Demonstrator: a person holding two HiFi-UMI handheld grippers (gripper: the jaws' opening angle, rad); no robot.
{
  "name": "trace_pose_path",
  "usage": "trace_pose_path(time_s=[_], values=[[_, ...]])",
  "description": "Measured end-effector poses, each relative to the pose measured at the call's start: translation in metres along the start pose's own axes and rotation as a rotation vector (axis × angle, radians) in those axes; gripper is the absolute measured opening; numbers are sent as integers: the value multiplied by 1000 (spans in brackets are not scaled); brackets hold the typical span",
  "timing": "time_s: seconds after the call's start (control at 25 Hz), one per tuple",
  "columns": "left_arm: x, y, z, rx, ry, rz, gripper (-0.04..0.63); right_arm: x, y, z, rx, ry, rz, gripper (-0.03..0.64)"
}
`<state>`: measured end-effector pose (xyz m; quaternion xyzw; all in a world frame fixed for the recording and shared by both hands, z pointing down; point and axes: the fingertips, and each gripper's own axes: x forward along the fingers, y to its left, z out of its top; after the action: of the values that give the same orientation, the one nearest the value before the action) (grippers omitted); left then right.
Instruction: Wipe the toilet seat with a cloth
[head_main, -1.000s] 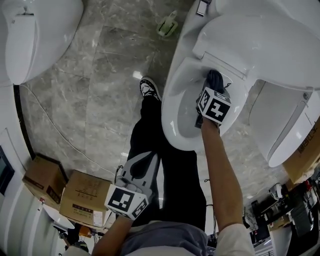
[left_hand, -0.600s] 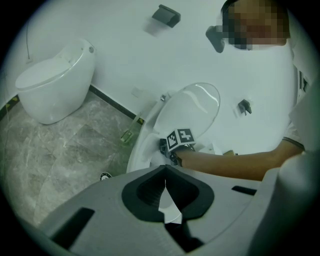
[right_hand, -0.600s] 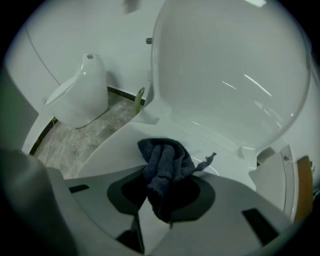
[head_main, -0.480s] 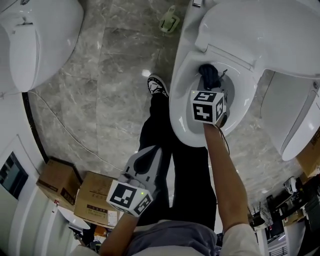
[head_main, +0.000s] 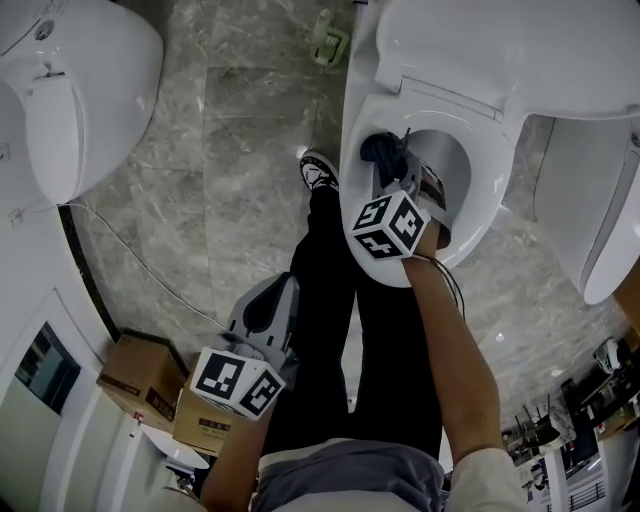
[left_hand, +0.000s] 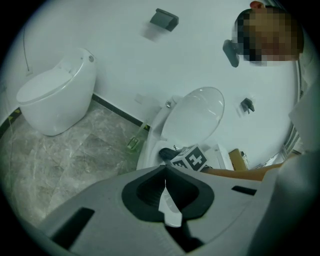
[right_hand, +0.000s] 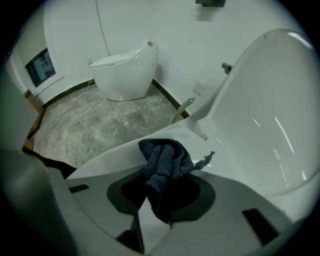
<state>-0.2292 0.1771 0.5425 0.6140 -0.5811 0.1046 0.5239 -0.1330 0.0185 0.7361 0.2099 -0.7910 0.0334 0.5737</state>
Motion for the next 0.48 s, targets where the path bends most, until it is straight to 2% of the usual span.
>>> trace_pose_path(time_s=[0.2, 0.48], values=[[0, 0, 0, 39, 17, -7, 11, -9, 26, 2, -151, -28, 52, 99], [-2, -7, -6, 48, 27, -15, 11, -22, 62, -11, -231, -56, 129, 99]])
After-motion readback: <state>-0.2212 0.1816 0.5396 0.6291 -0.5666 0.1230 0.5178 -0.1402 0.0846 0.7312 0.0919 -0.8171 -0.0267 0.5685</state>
